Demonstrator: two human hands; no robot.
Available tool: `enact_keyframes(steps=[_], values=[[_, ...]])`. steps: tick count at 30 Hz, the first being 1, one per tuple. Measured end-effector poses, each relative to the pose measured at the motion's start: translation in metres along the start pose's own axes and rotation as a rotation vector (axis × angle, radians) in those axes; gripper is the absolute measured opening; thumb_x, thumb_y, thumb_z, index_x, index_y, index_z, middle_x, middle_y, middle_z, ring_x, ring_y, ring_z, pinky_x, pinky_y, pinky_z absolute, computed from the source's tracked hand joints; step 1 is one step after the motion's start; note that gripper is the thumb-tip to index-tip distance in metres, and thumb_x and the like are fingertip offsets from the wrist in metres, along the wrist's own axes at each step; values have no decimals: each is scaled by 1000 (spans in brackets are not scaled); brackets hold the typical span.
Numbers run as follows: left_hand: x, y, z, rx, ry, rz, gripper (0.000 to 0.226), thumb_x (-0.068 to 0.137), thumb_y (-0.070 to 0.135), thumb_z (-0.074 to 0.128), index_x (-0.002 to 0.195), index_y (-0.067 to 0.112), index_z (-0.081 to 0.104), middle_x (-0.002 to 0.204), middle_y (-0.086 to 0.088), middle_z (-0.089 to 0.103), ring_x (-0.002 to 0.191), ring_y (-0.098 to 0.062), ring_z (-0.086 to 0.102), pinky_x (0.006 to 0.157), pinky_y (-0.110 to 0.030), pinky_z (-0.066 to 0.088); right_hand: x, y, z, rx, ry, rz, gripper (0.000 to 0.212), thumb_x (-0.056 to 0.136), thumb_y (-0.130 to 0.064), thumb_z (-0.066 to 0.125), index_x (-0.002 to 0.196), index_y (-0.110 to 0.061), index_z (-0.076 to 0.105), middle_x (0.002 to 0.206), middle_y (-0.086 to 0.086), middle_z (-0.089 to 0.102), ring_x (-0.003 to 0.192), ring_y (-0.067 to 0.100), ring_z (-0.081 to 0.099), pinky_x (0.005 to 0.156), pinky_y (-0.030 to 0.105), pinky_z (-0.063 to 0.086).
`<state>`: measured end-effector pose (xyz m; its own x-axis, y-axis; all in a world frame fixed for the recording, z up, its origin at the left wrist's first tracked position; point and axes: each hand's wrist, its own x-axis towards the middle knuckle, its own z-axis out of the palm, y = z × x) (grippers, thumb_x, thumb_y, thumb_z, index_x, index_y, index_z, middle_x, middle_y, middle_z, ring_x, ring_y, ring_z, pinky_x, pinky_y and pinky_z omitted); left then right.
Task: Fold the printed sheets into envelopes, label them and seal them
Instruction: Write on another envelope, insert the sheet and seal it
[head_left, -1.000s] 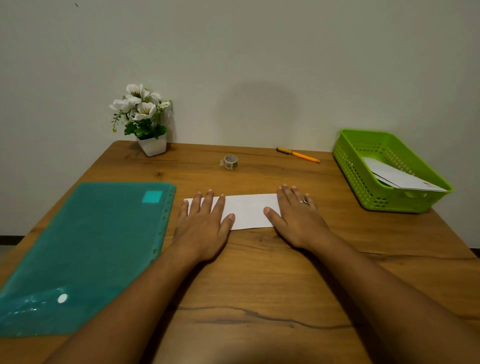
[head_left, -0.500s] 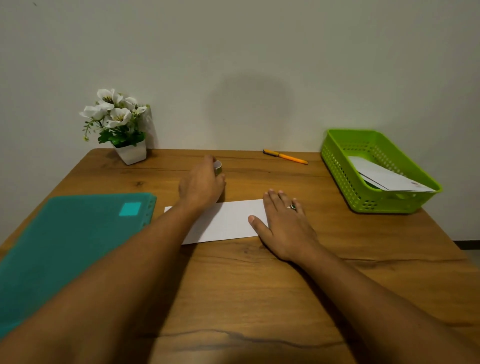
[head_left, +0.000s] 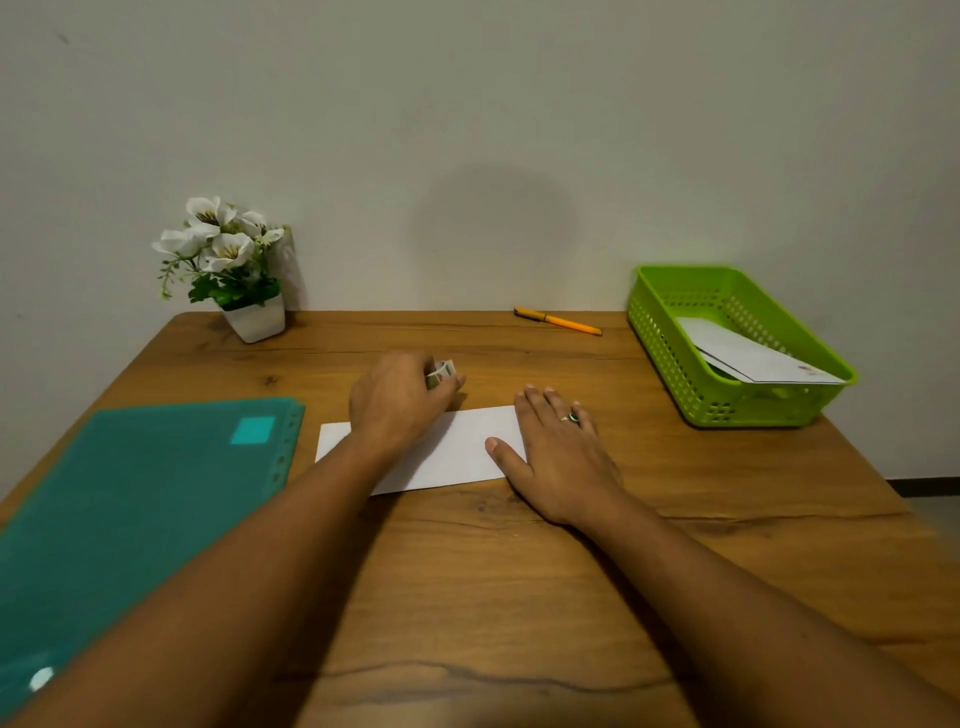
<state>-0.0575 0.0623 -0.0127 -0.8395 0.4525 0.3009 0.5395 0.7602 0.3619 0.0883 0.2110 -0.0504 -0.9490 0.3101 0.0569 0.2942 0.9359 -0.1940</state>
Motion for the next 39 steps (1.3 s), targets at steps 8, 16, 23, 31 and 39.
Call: enact_keyframes(steps=[8, 16, 23, 31, 39], values=[[-61, -2, -15, -103, -71, 90, 25, 99, 40, 59, 118, 29, 71, 113, 7, 61, 95, -9, 52, 74, -28, 45, -6, -1, -4, 87, 101, -1, 71, 102, -66, 35, 156, -19, 37, 168, 6, 30, 157, 26, 21, 126, 49, 17], [-85, -9, -5, -166, -27, 215, 26, 100, 41, 56, 115, 25, 70, 112, 7, 62, 104, -12, 54, 82, -36, 51, -22, -11, -4, 247, 358, -233, 23, 98, -43, 61, 109, -25, 70, 110, -12, 71, 106, 10, 62, 107, 42, 41], [-86, -11, -3, -198, -45, 320, 24, 99, 39, 59, 116, 26, 71, 116, 11, 62, 107, -10, 53, 83, -35, 51, -14, -25, -3, 423, 337, -175, 21, 100, -40, 59, 110, -26, 72, 105, -14, 72, 100, 4, 63, 95, 44, 50], [-86, -12, -4, -216, -37, 372, 36, 88, 62, 58, 96, 29, 72, 106, 17, 67, 98, -6, 55, 74, -30, 50, -13, -23, -2, 405, 310, -234, 8, 93, -23, 68, 99, -26, 73, 96, -14, 70, 94, 7, 61, 88, 42, 51], [-85, -16, -1, -285, -42, 344, 21, 95, 41, 62, 109, 28, 73, 118, 16, 64, 107, -7, 57, 83, -38, 54, -13, -24, -3, 464, 292, -245, 18, 99, -31, 63, 112, -26, 75, 104, -12, 74, 100, 5, 62, 90, 42, 53]])
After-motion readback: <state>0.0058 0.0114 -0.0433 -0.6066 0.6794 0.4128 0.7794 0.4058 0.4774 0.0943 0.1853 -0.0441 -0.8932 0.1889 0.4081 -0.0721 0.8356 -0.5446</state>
